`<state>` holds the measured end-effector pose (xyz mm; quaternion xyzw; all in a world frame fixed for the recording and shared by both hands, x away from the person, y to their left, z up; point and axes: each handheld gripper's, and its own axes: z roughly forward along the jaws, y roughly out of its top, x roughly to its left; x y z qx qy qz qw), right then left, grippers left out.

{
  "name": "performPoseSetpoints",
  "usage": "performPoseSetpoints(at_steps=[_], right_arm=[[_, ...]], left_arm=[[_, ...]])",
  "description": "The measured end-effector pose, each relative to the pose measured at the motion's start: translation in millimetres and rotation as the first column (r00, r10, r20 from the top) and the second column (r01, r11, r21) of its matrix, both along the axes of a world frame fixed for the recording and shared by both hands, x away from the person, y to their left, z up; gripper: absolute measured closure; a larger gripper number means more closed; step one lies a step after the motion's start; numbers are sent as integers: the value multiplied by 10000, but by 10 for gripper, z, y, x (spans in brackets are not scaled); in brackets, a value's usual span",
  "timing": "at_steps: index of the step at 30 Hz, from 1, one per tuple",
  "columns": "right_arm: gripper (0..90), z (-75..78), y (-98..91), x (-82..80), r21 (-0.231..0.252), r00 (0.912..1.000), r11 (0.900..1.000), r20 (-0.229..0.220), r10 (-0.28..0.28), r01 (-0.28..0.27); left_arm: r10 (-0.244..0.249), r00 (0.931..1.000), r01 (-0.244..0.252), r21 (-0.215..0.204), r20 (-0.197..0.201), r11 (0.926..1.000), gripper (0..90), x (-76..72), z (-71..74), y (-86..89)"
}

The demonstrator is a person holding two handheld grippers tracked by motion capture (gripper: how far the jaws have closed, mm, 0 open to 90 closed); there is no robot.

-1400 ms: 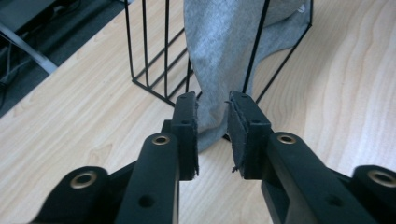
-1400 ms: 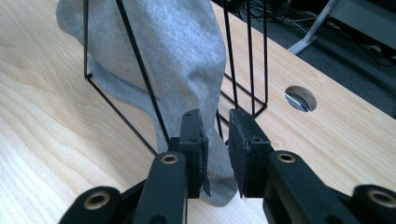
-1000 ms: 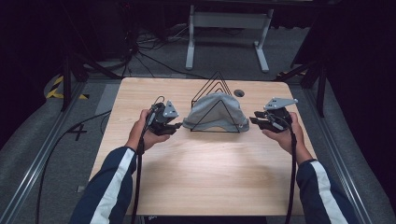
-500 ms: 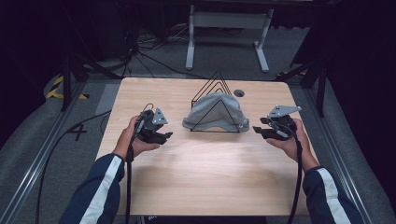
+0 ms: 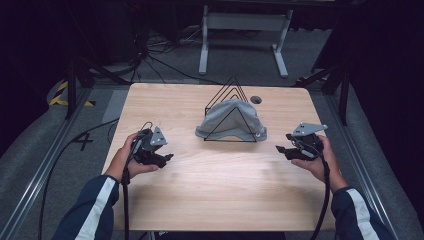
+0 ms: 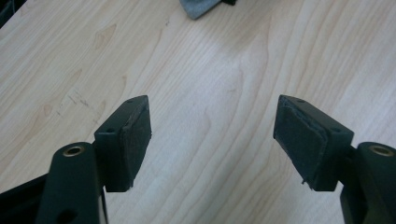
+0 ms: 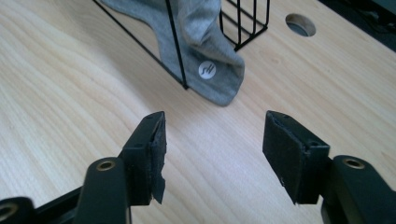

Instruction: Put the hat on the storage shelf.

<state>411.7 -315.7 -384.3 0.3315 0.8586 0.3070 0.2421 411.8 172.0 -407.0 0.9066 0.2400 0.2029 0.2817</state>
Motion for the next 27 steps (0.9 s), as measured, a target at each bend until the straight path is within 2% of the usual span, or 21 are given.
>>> performPoseSetpoints(at_steps=[2,6,8,12,17,20,21,23,26,27], right_arm=[[380,-22,-14,-43,-185,10000,9998,35,-51,52],[365,-63,-67,-132,-159,10000,9999,22,-40,40],[363,-89,-100,-182,-252,10000,9997,29,-71,72],[361,-164,-164,-289,-345,9998,9992,10,-200,200],[357,-271,-265,-444,-299,9995,9992,-117,-286,282],[353,-361,-342,-540,-183,9988,9991,-323,-381,375],[353,-390,-370,-570,-173,9984,9991,-394,-395,388],[353,-451,-417,-628,-99,9981,9991,-467,-410,406],[348,-533,-493,-707,-12,9983,9993,-445,-372,372],[347,-562,-529,-737,197,9979,9989,-501,-417,428]], left_arm=[[-70,10000,70,80,-27,9999,261,-47,-16,34],[-96,9999,100,301,-118,9995,244,-137,-60,95],[-47,10000,48,467,-37,9989,240,-189,-83,137],[-5,10000,9,366,-94,9993,235,-297,-127,233],[1,9998,13,635,-222,9980,231,-419,-249,317],[47,9998,-37,479,-209,9988,229,-482,-310,353],[60,9996,-47,494,-265,9988,229,-504,-330,364],[61,9999,-53,654,-121,9978,225,-555,-366,383],[72,9999,-67,356,-128,9993,223,-633,-422,438],[47,9999,-44,243,-133,9997,223,-645,-437,455]])
